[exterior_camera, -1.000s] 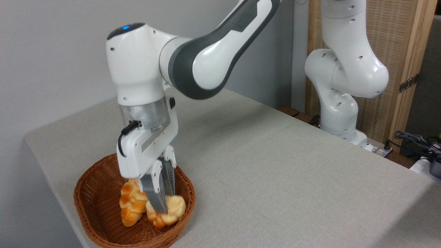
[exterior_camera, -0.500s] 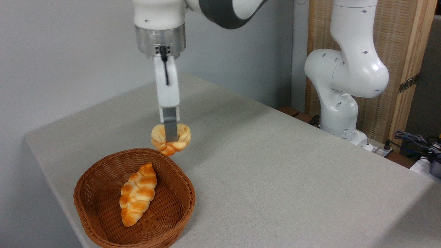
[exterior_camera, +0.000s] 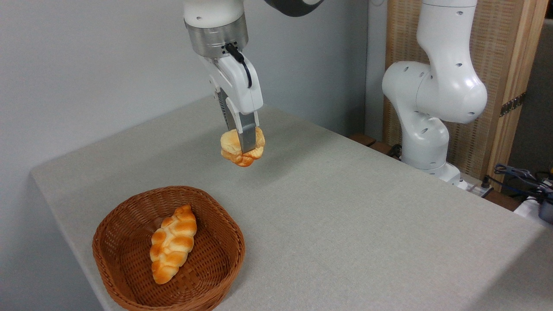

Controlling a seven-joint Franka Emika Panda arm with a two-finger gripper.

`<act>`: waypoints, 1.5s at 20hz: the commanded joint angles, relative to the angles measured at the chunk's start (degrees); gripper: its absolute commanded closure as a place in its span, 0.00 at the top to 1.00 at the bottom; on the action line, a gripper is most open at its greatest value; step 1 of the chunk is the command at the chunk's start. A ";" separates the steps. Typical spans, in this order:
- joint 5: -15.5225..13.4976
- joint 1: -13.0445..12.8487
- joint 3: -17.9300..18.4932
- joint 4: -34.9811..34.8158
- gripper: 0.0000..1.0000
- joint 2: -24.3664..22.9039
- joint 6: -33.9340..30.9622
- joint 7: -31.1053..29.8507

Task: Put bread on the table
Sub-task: 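Lower the bun onto the table, open the gripper and raise it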

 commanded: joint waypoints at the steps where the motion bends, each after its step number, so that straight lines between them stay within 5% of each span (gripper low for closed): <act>1: -1.04 -0.08 0.30 -0.32 1.00 -0.78 -0.70 -2.27; 23: -1.65 0.00 0.48 1.78 1.00 -0.17 0.80 -4.48; 30: 4.57 0.35 0.74 11.89 1.00 4.05 0.27 -11.07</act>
